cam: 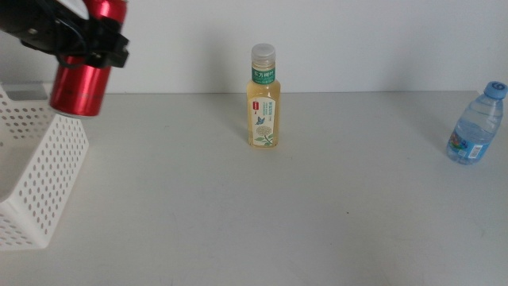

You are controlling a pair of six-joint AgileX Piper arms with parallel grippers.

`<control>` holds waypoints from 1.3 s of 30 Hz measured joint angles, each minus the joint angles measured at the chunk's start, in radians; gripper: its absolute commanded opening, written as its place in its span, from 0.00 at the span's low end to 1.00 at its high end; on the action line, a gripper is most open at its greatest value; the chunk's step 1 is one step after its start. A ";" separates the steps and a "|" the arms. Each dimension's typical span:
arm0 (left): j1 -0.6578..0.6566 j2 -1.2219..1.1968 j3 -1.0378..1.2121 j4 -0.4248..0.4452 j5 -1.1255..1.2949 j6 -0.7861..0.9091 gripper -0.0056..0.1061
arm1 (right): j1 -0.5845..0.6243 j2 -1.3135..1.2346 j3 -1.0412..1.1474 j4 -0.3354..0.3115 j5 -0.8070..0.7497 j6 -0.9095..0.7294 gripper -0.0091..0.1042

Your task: Use arms to grab the bottles and put them into the dustbin to the left of the table.

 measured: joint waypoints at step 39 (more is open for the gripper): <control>0.485 0.604 -0.215 0.087 0.286 0.018 0.39 | 0.000 0.000 0.000 0.000 0.000 0.000 0.77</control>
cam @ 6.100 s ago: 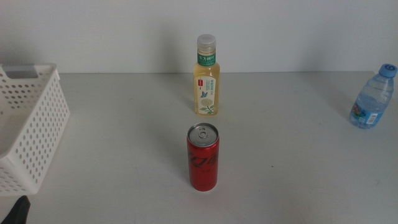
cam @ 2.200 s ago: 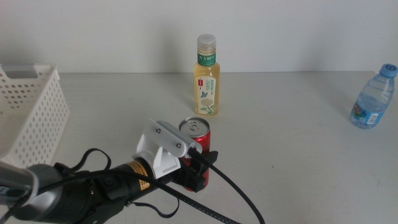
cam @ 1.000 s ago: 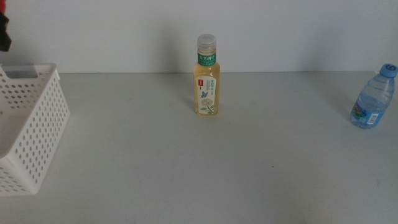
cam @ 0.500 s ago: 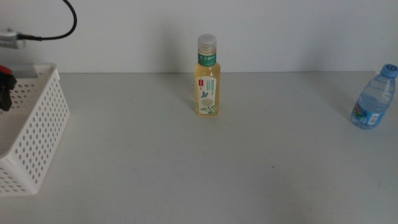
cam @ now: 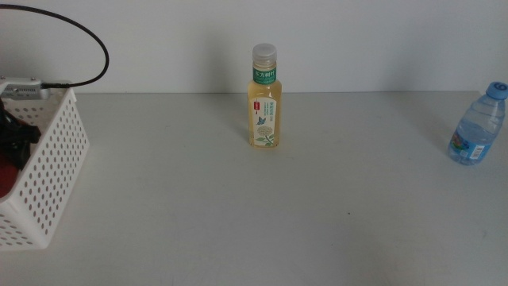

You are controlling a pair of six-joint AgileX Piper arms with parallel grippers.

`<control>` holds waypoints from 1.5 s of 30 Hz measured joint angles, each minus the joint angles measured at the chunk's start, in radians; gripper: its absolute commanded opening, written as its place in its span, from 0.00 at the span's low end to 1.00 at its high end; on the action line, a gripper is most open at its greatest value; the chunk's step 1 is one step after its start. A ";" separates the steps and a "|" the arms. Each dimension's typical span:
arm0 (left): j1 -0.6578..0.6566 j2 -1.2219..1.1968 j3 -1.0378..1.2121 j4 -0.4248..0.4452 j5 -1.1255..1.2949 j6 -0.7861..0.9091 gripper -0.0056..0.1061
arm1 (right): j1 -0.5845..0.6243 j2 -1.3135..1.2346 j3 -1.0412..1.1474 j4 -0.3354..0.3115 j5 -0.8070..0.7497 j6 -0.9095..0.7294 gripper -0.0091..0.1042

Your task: Use arms to grab the bottles and put them into the dustbin to the left of the table.

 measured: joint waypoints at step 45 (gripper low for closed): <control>-0.788 -1.009 0.679 0.038 -0.701 -0.235 0.89 | 0.000 0.000 0.000 0.000 0.000 0.000 0.77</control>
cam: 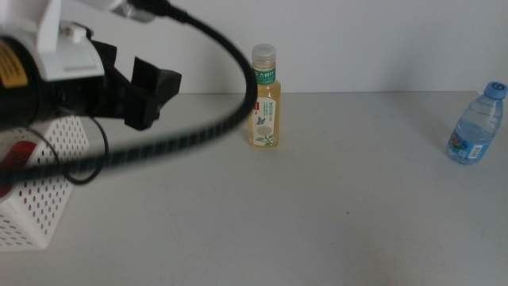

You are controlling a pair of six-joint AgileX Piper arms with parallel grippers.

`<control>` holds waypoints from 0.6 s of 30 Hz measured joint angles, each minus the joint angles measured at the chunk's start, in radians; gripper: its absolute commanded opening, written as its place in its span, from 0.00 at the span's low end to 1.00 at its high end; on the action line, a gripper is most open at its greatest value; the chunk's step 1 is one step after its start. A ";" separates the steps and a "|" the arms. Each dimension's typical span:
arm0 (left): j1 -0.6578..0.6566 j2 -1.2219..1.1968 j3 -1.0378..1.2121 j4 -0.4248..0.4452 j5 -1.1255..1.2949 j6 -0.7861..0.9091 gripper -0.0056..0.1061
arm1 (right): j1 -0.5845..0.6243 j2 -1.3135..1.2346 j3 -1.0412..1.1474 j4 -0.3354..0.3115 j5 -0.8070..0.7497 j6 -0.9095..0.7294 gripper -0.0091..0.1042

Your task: Use arms to grab the bottles and put them into the dustbin to the left of the table.

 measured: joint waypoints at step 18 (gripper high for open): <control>-0.021 -0.096 0.417 -0.066 -0.492 0.000 0.89 | 0.000 0.000 0.000 0.000 0.000 0.000 0.77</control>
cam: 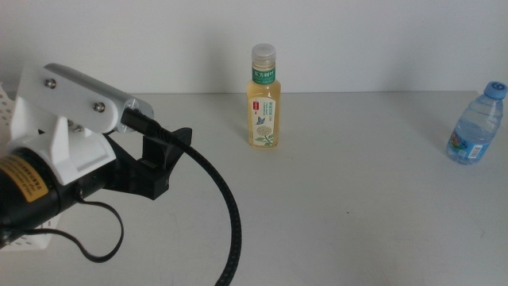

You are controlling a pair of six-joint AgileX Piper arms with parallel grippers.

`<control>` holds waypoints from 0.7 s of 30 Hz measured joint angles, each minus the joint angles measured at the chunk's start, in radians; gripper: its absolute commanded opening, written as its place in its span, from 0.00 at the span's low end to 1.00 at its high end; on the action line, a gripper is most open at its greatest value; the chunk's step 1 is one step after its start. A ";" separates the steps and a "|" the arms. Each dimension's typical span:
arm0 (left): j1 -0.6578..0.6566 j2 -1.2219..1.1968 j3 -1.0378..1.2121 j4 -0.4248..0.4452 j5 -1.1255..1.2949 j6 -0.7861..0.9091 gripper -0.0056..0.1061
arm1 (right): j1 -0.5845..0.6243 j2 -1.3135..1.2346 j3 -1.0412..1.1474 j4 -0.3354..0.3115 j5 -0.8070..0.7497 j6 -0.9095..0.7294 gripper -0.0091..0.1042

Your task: Use arms to grab the bottles and put them into the dustbin to the left of the table.

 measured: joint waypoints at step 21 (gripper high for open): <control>-0.093 0.483 -0.105 -0.095 -0.347 -0.049 0.89 | 0.000 0.000 0.000 0.000 0.000 0.000 0.77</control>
